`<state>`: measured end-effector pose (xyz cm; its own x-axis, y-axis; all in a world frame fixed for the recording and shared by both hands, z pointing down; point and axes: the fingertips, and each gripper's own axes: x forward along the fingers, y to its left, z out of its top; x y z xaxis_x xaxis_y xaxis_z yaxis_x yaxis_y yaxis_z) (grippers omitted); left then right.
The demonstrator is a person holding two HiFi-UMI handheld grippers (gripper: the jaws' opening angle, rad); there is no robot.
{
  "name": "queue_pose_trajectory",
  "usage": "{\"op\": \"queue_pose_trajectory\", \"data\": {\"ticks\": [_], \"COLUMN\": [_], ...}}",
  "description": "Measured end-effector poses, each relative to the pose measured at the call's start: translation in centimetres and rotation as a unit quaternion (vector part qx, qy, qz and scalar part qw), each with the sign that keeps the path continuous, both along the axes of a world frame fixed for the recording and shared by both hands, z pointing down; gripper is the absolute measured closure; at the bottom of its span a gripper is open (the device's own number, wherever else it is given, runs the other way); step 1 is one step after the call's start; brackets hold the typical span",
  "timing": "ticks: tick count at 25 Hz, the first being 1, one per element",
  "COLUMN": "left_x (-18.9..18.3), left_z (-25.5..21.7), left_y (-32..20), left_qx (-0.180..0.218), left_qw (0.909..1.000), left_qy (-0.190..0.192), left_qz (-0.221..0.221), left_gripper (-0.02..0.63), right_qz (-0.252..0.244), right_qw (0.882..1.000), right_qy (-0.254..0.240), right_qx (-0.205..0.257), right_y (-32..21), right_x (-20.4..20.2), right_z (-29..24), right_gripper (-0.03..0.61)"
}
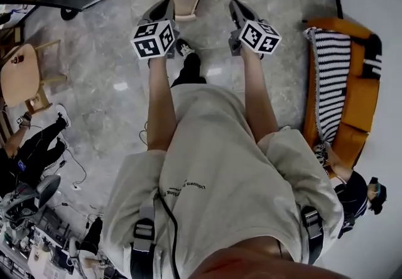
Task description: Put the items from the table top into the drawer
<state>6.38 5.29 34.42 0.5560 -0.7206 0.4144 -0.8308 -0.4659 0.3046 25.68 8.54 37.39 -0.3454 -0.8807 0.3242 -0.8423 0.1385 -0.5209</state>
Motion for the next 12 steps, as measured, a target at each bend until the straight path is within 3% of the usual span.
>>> {"op": "queue_pose_trajectory", "data": {"ticks": [5,9,12], "left_x": [-1.7,-1.9,-4.0], "left_z": [0.9,1.0,2.0], "left_y": [-7.3,-11.9,-14.6], "left_qx": [-0.014,-0.009,-0.015], "left_qw": [0.9996,0.9986,0.9974], "left_qy": [0.018,0.023,0.026], "left_qz": [-0.016,-0.046,-0.066], "left_gripper": [0.592,0.592,0.592], "right_qz": [-0.009,-0.038,-0.069], "right_qw": [1.0,0.998,0.996], "right_qy": [0.019,0.043,0.06], "right_qx": [-0.014,-0.017,-0.019], "right_y": [-6.7,-10.5,-13.7], "right_x": [-1.2,-1.1,-3.2], "right_z": [0.1,-0.2,0.2], "right_gripper": [0.545,0.545,0.545]}}
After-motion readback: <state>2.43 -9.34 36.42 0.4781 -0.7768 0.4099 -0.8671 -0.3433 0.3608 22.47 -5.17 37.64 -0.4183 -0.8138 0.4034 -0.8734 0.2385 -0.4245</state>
